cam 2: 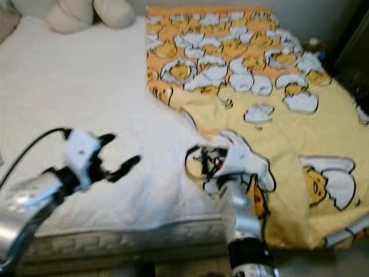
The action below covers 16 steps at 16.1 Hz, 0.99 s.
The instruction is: Clean up the room
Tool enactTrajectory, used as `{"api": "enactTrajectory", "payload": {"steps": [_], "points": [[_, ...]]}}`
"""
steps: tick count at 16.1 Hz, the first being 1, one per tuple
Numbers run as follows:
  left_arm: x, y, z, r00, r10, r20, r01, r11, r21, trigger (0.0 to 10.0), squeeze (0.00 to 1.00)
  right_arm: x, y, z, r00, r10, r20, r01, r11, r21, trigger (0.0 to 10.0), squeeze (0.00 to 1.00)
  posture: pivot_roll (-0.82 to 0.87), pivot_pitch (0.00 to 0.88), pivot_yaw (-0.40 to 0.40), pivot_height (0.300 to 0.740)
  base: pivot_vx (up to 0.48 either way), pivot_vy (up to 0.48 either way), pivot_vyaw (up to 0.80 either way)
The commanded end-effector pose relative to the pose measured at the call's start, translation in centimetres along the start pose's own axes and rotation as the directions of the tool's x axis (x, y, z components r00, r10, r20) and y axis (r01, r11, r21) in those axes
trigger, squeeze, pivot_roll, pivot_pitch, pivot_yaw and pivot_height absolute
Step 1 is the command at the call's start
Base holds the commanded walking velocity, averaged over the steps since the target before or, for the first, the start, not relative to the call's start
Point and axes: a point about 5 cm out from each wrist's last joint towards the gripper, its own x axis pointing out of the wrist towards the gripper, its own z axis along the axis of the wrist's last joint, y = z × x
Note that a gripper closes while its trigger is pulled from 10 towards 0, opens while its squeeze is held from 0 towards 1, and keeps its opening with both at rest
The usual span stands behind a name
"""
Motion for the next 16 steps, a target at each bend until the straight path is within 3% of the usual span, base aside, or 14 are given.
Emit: {"api": "enactTrajectory", "payload": {"steps": [1, 4, 8, 9, 10, 11, 14, 16], "points": [[-0.6, 0.0, 0.5, 1.0, -0.024, 0.0, 0.024, 1.0, -0.016, 10.0, 0.0, 0.8, 1.2, 0.3, 0.999, 0.047, 0.005, -0.047, 0.999, -0.01, 10.0, 0.0, 0.26, 0.168, 0.055, 0.732, 0.0, 0.0, 0.0], [-2.3, -0.8, 1.8, 0.995, -0.098, 0.0, 0.098, 0.988, -0.12, 10.0, 0.0, 1.9, 2.3, -1.1, 0.995, 0.073, -0.068, -0.074, 0.997, -0.013, 10.0, 0.0, 0.33, 0.234, 0.077, 0.732, 0.0, 0.0, 0.0], [-3.0, -2.5, 2.4, 0.99, -0.137, 0.035, 0.141, 0.948, -0.285, 10.0, 0.0, 2.2, 1.8, -2.4, 0.99, 0.023, -0.141, -0.032, 0.997, -0.065, 10.0, 0.0, 0.35, 0.28, 0.086, 0.732, 0.0, 0.0, 0.0], [-3.4, -3.2, 2.4, 0.987, -0.153, 0.049, 0.16, 0.916, -0.368, 10.0, 0.0, 2.2, 1.7, -2.8, 0.985, -0.005, -0.171, -0.013, 0.994, -0.105, 9.1, 0.0, 0.36, 0.304, 0.089, 0.732, 0.0, 0.0, 0.0], [-3.6, -3.5, 2.5, 0.986, -0.155, 0.056, 0.164, 0.895, -0.415, 10.0, 0.0, 2.2, 1.8, -3.1, 0.984, -0.014, -0.18, -0.009, 0.992, -0.123, 6.1, 0.0, 0.36, 0.31, 0.089, 0.732, 0.0, 0.0, 0.0], [-4.1, -4.4, 2.6, 0.98, -0.188, 0.061, 0.196, 0.886, -0.419, 10.0, 0.0, 2.2, 1.9, -3.4, 0.982, -0.013, -0.189, -0.011, 0.992, -0.127, 0.0, 0.0, 0.36, 0.315, 0.088, 0.732, 0.0, 0.0, 0.0], [-5.2, -5.6, 1.5, 0.963, -0.269, 0.005, 0.254, 0.903, -0.346, 10.0, 0.0, 2.1, 2.2, -3.7, 0.982, -0.007, -0.19, -0.016, 0.993, -0.117, 0.0, 0.0, 0.36, 0.317, 0.086, 0.732, 0.0, 0.0, 0.0], [-5.2, -5.8, 2.0, 0.95, -0.308, 0.049, 0.303, 0.873, -0.382, 10.0, 0.0, 2.1, 2.4, -3.5, 0.985, 0.001, -0.172, -0.019, 0.994, -0.104, 0.0, 0.0, 0.35, 0.32, 0.079, 0.732, 0.0, 0.0, 0.0]]}}
